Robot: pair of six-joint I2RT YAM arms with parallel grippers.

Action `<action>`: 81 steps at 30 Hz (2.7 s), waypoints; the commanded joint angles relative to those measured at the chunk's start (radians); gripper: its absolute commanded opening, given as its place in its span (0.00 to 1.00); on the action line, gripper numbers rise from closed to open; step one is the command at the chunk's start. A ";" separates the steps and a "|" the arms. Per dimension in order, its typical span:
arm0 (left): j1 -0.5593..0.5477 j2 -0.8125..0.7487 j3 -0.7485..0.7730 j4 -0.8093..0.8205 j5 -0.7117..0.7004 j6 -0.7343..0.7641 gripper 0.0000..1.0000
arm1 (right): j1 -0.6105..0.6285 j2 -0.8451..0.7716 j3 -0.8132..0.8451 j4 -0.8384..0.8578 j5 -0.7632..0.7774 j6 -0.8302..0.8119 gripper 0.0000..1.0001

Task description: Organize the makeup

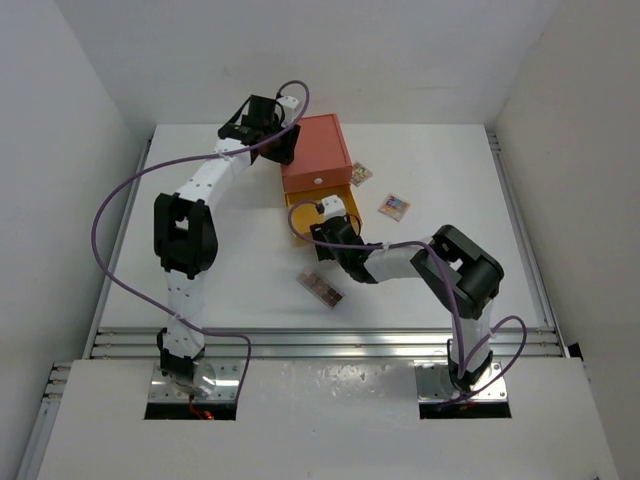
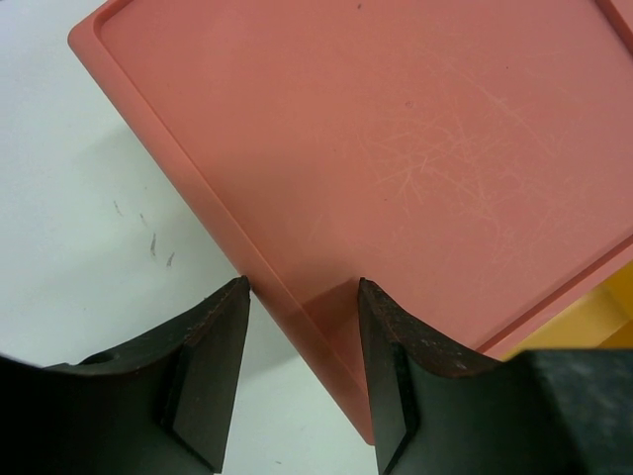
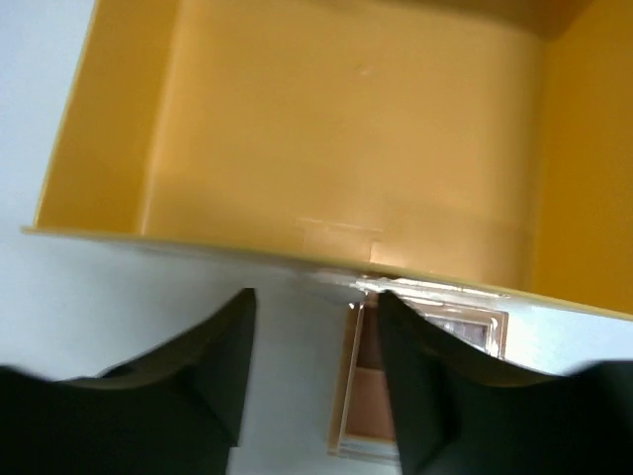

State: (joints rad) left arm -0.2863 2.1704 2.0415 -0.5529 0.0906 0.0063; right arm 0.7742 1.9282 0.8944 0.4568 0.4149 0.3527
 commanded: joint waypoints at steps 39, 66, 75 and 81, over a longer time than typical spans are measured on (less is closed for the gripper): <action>-0.490 -0.370 -0.712 -0.179 0.201 1.221 0.85 | -0.345 -0.896 -0.367 -0.767 -0.475 -0.061 0.99; -0.530 -0.188 -0.796 -0.170 0.216 1.164 0.10 | -0.434 -0.884 -0.335 -0.811 -0.455 -0.023 0.99; -0.432 -0.325 -0.588 -0.199 0.314 0.799 0.00 | -0.503 -0.749 -0.142 -0.850 -0.401 0.048 0.98; -0.329 -0.341 -0.321 -0.209 0.315 0.534 0.00 | -0.513 -0.577 -0.004 -0.797 -0.271 0.115 0.97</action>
State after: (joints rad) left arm -0.6670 1.9026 1.6104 -0.7734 0.3725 0.7300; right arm 0.2687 1.2747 0.8040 -0.3855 0.0639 0.4126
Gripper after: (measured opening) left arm 0.568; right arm 0.971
